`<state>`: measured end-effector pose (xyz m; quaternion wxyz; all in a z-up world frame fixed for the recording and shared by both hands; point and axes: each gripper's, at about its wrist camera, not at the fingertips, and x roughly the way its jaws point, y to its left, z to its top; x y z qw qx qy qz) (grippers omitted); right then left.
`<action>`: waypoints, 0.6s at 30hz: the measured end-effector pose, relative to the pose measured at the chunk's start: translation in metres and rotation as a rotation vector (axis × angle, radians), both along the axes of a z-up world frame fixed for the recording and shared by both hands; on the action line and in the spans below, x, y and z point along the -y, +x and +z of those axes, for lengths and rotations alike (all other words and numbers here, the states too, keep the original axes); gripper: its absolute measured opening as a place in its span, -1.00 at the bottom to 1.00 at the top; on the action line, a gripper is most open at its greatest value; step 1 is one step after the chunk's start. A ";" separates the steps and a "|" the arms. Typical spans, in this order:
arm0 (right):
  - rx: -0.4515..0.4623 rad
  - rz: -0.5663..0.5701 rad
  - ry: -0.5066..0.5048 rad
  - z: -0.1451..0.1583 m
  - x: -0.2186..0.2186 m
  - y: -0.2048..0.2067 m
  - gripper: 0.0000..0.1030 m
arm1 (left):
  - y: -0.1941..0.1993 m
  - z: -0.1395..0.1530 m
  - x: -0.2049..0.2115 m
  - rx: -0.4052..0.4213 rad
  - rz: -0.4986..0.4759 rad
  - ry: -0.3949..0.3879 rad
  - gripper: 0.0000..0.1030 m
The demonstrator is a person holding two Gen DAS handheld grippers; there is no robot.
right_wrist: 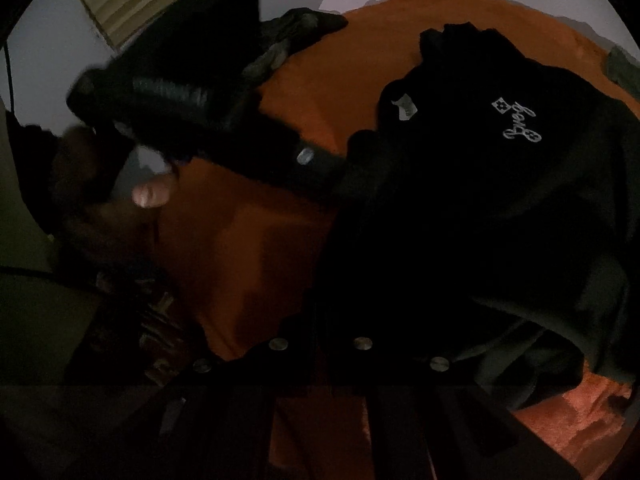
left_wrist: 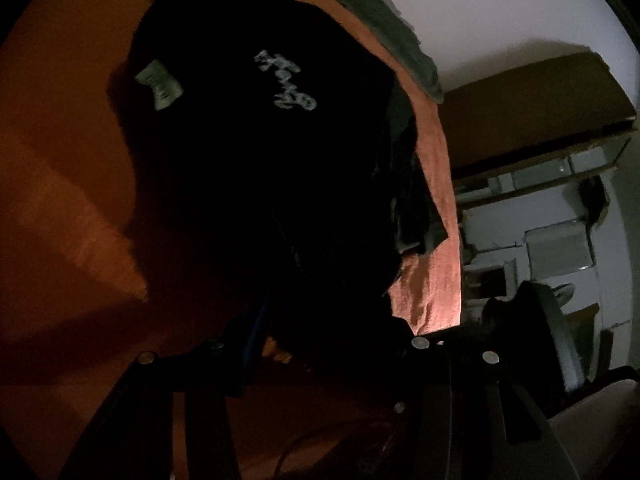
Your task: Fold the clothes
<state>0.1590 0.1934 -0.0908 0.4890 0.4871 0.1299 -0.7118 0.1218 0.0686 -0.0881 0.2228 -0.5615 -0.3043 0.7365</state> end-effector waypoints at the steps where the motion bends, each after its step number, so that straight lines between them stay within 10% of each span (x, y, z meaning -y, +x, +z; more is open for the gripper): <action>1: -0.020 0.006 0.005 -0.001 0.003 0.002 -0.95 | -0.002 -0.002 -0.001 0.011 0.001 -0.013 -0.02; 9: -0.275 0.129 0.093 -0.001 0.024 0.037 -0.95 | -0.001 -0.007 0.002 0.014 0.026 -0.102 -0.07; 11: -0.264 0.115 0.085 -0.002 0.023 0.035 -0.95 | 0.001 -0.004 0.005 -0.008 0.048 -0.135 -0.90; 18: -0.203 0.075 0.056 -0.003 0.021 0.020 -0.95 | 0.013 -0.006 0.027 -0.025 0.150 -0.136 -0.96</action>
